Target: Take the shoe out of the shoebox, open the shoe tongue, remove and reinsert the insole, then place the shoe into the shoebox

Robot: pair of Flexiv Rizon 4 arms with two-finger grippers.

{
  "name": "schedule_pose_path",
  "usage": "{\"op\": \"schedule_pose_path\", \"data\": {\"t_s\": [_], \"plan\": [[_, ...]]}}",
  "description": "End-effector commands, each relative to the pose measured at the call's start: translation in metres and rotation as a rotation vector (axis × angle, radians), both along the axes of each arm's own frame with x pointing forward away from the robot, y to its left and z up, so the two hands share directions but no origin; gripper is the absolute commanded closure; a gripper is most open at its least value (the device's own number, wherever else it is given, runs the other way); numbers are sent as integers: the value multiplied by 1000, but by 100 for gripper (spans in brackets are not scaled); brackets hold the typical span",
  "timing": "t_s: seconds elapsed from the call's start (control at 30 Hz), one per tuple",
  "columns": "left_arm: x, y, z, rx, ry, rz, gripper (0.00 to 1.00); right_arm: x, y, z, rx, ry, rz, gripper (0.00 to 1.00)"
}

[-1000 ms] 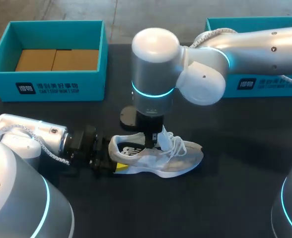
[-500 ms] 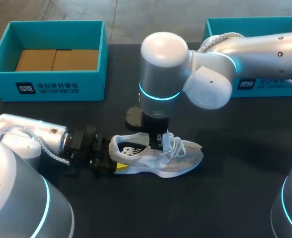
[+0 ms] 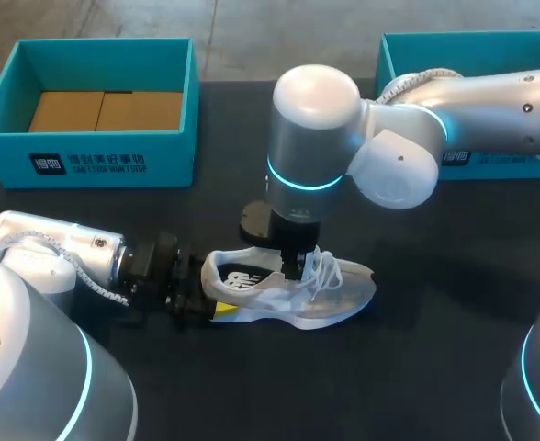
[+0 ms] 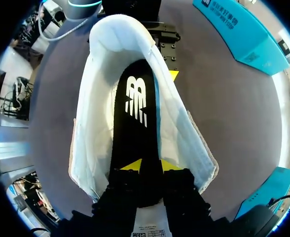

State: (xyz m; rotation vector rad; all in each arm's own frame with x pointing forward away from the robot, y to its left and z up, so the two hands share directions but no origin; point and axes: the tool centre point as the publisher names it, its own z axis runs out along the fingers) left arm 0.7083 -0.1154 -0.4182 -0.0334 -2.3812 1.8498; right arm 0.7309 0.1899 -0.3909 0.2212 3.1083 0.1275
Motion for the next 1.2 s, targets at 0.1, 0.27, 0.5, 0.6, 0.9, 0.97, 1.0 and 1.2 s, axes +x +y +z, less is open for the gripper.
{"op": "schedule_pose_path", "data": {"t_s": [0.1,0.27,0.5,0.6,0.9,0.97,1.0,1.2], "plan": [[-2,1,-3,1,0,0,100,1,-1,-5,6,3,2,75],[-2,1,-3,1,0,0,100,1,0,-6,6,-17,8,69],[-2,1,-3,1,0,0,100,4,1,-10,2,-25,26,67],[-2,1,-3,1,0,0,100,5,2,-16,15,4,31,70],[-2,1,-3,1,0,0,100,3,7,-29,20,71,40,71],[-2,1,-3,1,0,0,100,3,9,-31,17,85,42,71],[-2,1,-3,1,0,0,100,2,10,-31,17,91,44,71],[-2,1,-3,1,0,0,100,-4,13,-35,-2,166,49,73]]}}
